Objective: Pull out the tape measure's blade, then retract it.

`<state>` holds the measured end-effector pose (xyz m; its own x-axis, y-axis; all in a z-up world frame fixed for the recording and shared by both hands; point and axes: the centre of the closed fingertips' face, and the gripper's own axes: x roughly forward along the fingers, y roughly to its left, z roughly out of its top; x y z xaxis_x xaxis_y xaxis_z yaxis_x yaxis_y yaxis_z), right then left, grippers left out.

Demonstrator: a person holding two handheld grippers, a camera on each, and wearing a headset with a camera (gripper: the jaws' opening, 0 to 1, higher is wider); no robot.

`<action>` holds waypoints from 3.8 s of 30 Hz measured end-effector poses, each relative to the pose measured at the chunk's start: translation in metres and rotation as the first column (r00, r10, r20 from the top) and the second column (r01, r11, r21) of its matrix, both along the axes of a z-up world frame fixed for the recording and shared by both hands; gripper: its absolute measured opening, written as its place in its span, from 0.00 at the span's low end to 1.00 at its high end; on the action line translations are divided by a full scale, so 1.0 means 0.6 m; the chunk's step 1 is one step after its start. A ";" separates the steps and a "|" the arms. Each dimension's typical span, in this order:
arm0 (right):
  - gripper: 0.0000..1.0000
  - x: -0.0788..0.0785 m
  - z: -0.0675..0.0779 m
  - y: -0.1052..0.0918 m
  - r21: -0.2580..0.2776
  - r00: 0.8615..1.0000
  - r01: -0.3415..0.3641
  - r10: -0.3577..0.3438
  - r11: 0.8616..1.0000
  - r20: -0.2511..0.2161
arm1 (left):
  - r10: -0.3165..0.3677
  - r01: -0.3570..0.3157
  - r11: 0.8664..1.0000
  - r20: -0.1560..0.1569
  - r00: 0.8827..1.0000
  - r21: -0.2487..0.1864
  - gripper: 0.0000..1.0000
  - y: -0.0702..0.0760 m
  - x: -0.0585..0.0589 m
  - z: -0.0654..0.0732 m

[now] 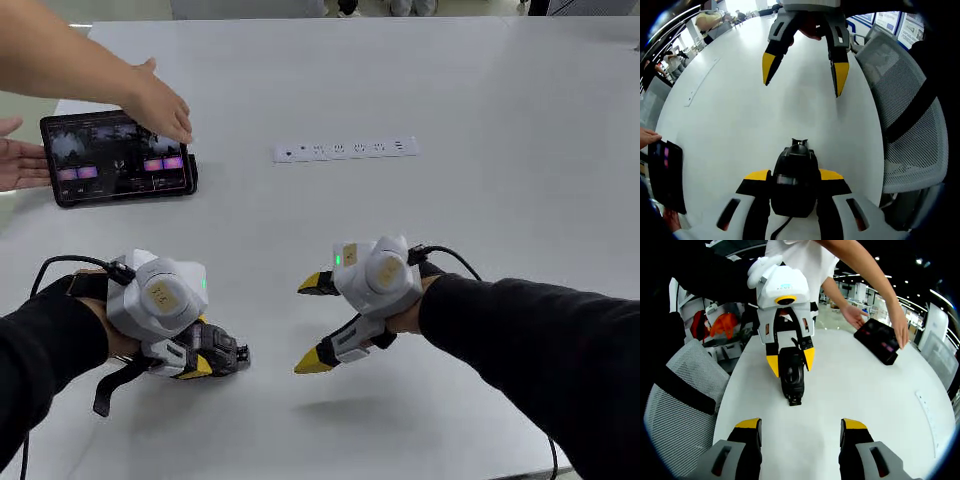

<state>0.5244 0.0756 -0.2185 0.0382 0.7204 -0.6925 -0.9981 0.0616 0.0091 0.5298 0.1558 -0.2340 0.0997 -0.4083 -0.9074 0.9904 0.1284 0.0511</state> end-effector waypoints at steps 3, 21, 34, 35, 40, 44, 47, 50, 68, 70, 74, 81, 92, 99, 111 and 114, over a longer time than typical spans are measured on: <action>0.57 -0.003 -0.010 0.020 -0.009 1.000 -0.027 0.027 1.000 -0.003 | 0.000 0.000 1.000 -0.002 1.000 -0.008 0.30 -0.001 0.000 0.000; 0.31 -0.011 -0.063 0.085 -0.037 0.997 -0.082 0.082 0.996 -0.011 | -0.003 0.004 1.000 0.030 1.000 -0.024 0.31 -0.003 0.003 -0.001; 0.17 -0.010 -0.084 0.100 -0.077 0.995 -0.103 0.103 0.992 0.006 | -0.020 0.021 1.000 0.039 0.999 -0.019 0.31 -0.003 0.003 -0.005; 0.15 -0.008 -0.084 0.101 -0.080 0.995 -0.098 0.099 0.992 0.012 | -0.022 0.022 1.000 0.041 0.999 -0.020 0.31 -0.003 0.003 -0.005; 0.11 -0.006 -0.088 0.102 -0.112 0.994 -0.107 0.107 0.988 -0.006 | -0.031 0.031 0.999 0.042 0.999 -0.013 0.31 -0.003 0.002 -0.004; 0.11 -0.007 -0.089 0.100 -0.126 0.996 -0.093 0.093 0.988 -0.006 | -0.028 0.029 1.000 0.042 0.999 -0.013 0.31 -0.003 0.002 -0.004; 0.11 -0.008 -0.090 0.101 -0.149 0.994 -0.100 0.105 0.984 0.023 | -0.029 0.029 0.999 0.036 0.999 -0.014 0.31 -0.003 0.002 -0.004; 0.11 -0.009 -0.090 0.103 -0.176 0.994 -0.100 0.107 0.979 0.031 | -0.027 0.027 1.000 0.029 0.999 -0.013 0.31 -0.003 0.003 -0.004; 0.08 -0.003 -0.087 0.096 -0.161 0.996 -0.088 0.088 0.983 -0.010 | -0.024 0.025 0.999 0.044 0.999 -0.031 0.31 0.001 0.002 0.000; 0.08 -0.003 -0.086 0.094 -0.165 0.996 -0.094 0.095 0.982 -0.002 | -0.021 0.022 0.999 0.046 0.999 -0.032 0.31 0.001 0.003 0.000; 0.08 -0.003 -0.086 0.086 -0.178 0.994 -0.104 0.107 0.979 0.007 | -0.018 0.019 0.999 0.046 0.999 -0.031 0.31 0.002 0.003 0.000; 0.08 -0.001 -0.088 0.078 -0.188 0.995 -0.097 0.100 0.977 0.004 | -0.016 0.017 0.999 0.048 0.999 -0.029 0.31 0.002 0.003 -0.002; 0.08 0.001 -0.089 0.064 -0.193 0.996 -0.089 0.087 0.977 -0.018 | -0.011 0.013 0.999 0.052 0.999 -0.033 0.30 0.002 0.003 -0.002; 0.08 0.001 -0.089 0.054 -0.198 0.996 -0.085 0.081 0.977 -0.028 | -0.010 0.012 0.999 0.053 0.999 -0.032 0.30 0.002 0.004 -0.002; 0.09 -0.001 -0.088 0.039 -0.212 0.997 -0.078 0.073 0.974 -0.034 | -0.012 0.014 1.000 0.056 0.998 -0.027 0.30 0.002 0.003 -0.002; 0.09 -0.001 -0.088 0.035 -0.216 0.997 -0.078 0.073 0.973 -0.033 | -0.014 0.015 1.000 0.056 0.998 -0.026 0.30 0.002 0.003 -0.002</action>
